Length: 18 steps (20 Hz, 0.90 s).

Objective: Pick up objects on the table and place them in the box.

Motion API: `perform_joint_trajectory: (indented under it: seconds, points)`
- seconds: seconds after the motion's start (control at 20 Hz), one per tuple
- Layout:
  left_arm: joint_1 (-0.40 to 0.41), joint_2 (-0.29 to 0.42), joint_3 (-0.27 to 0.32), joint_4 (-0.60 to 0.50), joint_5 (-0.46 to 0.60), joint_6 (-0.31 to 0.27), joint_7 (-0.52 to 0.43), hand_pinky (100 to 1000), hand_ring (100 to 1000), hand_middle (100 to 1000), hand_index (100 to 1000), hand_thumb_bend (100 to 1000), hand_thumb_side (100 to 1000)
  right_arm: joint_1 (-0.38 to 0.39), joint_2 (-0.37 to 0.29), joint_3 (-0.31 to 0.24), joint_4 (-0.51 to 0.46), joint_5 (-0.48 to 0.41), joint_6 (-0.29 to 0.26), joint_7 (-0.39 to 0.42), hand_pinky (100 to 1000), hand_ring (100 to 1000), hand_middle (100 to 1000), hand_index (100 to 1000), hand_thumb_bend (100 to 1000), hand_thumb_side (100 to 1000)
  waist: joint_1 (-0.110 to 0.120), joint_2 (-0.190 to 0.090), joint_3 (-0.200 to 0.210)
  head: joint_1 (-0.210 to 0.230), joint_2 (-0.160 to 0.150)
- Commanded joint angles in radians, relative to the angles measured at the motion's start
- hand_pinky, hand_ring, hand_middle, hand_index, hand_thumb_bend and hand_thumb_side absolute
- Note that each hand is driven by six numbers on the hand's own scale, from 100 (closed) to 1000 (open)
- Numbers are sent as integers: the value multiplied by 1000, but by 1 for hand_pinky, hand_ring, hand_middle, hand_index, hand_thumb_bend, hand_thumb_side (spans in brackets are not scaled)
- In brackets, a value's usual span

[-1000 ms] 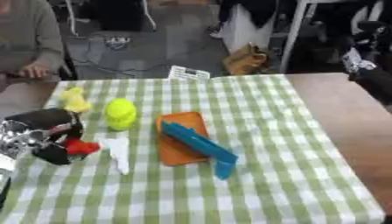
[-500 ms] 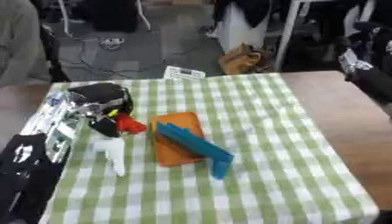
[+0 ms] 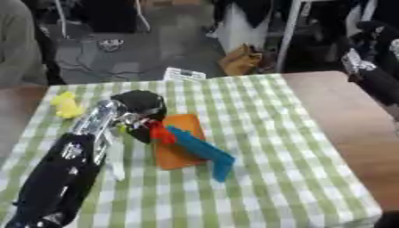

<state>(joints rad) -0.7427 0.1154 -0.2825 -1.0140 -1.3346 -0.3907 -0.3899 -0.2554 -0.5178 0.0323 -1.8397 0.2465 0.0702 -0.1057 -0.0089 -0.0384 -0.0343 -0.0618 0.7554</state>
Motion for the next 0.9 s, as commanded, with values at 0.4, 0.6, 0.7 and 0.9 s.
perform_joint_trajectory:
  seconds: [0.4,0.6,0.7,0.9]
  points:
    - [-9,-42,-4,149,-157,-29,193,161,301,408,460,450,272,-16,-13,-3,-11,-1,-2,2,356,558,629,874,360,638,-15,-12,1,-4,-3]
    - [-10,-55,-2,181,-221,-11,310,174,327,420,474,474,271,-15,-13,-2,-11,-1,-3,3,356,557,629,874,359,638,-15,-12,0,-4,-2]
    - [-11,-62,3,184,-249,14,379,172,324,422,489,493,263,-16,-12,-2,-11,-1,-3,3,356,557,629,874,359,638,-16,-12,0,-4,-2]
    - [-9,-75,10,192,-295,78,523,308,407,499,569,543,289,-15,-12,-1,-12,-2,-3,4,355,557,629,874,358,637,-16,-12,0,-3,-3]
